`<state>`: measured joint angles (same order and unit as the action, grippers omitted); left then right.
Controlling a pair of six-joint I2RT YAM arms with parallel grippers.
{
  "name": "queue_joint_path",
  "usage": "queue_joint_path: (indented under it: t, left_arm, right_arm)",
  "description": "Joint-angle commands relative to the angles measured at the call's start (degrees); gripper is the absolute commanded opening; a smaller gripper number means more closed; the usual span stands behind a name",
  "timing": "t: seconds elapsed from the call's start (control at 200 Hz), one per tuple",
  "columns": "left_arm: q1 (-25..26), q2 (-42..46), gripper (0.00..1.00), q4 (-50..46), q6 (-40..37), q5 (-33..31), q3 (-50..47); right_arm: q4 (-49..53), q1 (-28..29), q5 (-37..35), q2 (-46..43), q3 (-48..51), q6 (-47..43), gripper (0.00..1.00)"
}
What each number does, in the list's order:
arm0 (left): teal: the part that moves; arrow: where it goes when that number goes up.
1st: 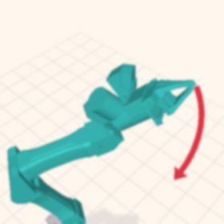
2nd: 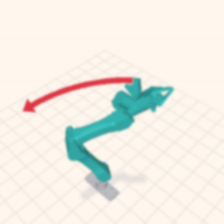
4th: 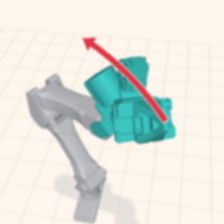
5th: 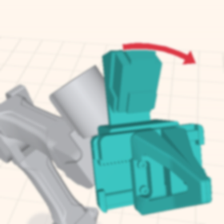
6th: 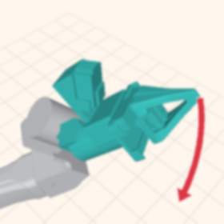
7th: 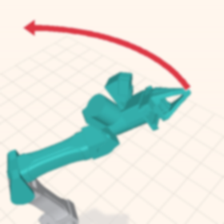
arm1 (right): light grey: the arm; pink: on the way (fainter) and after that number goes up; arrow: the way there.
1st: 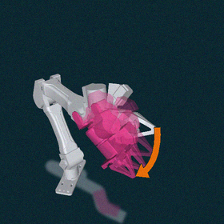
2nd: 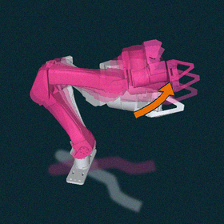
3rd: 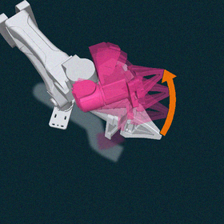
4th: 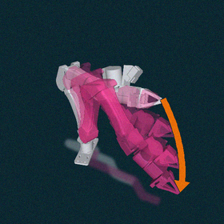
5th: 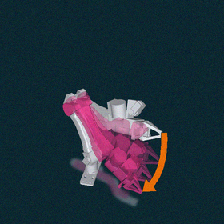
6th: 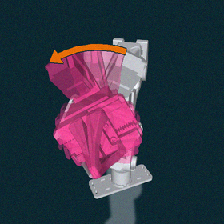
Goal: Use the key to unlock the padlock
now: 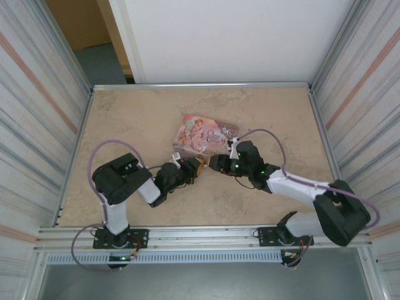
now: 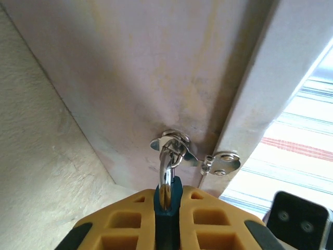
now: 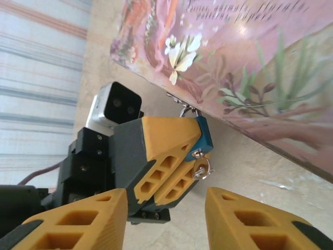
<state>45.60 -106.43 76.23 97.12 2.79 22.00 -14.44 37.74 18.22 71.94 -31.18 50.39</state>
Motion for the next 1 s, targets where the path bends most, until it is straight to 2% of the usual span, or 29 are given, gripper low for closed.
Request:
queue_joint_path:
  t: [0.0,0.155,0.291,0.401,0.581,0.837,0.997]
  left_arm:
    - [0.1,4.31,0.0,-5.77,-0.66,0.52,0.13]
    - [-0.16,10.43,0.0,-18.19,-0.22,3.83,2.11]
    - [-0.34,16.38,0.0,-30.7,-0.78,5.33,4.13]
    - [-0.6,20.0,0.0,-38.58,-0.9,5.79,5.28]
    - [-1.11,23.17,0.0,-46.88,0.43,6.9,6.73]
    - [-1.85,23.9,0.0,-54.95,1.79,10.89,10.61]
    - [-2.0,23.9,0.0,-56.45,1.89,11.84,11.71]
  right_arm:
    - [8.8,-0.82,-3.65,-7.04,1.32,-7.74,0.46]
    - [14.94,-0.89,-6.33,-16.99,0.46,-20.53,0.54]
    - [16.0,0.34,-6.32,-21.43,0.04,-34.57,0.59]
    - [16.49,4.64,-8.73,-23.2,0.0,-49.37,0.6]
    - [20.27,13.25,-18.03,-22.57,-1.53,-70.5,0.63]
    - [22.21,21.8,-32.48,-15.61,-4.37,-83.97,0.64]
    - [18.06,23.32,-35.14,-9.89,-4.12,-86.76,0.61]
